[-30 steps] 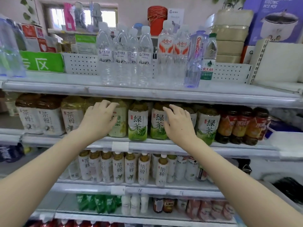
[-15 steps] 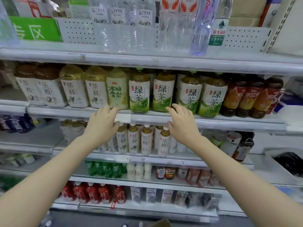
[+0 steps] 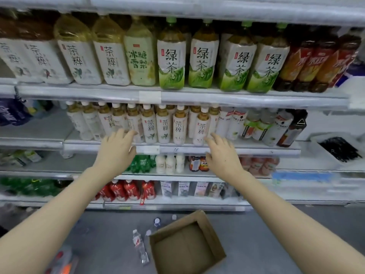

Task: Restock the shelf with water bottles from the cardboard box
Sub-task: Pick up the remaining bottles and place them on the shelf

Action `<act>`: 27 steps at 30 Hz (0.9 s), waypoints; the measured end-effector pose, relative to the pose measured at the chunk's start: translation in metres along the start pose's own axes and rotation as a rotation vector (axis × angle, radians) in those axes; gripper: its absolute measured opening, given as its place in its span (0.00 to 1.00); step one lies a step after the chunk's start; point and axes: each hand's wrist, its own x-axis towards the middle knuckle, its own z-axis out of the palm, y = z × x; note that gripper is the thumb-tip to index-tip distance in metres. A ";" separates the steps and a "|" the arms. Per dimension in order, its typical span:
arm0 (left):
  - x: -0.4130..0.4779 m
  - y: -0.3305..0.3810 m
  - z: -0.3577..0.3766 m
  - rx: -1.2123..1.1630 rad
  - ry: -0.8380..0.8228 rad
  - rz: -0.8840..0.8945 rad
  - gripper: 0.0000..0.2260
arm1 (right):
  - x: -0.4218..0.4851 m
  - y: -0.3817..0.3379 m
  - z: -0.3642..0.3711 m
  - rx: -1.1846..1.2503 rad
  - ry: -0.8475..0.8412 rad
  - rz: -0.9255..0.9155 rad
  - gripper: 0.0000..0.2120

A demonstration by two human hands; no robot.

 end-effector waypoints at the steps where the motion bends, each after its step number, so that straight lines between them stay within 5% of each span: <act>1: -0.010 -0.001 0.009 -0.005 -0.025 -0.007 0.19 | -0.009 -0.002 0.008 0.013 -0.013 0.003 0.24; 14: -0.124 -0.009 0.101 0.022 -0.272 -0.056 0.20 | -0.112 -0.014 0.113 0.234 -0.110 0.074 0.23; 27: -0.141 -0.011 0.202 -0.004 -0.283 -0.140 0.21 | -0.091 -0.009 0.222 0.248 -0.278 -0.042 0.23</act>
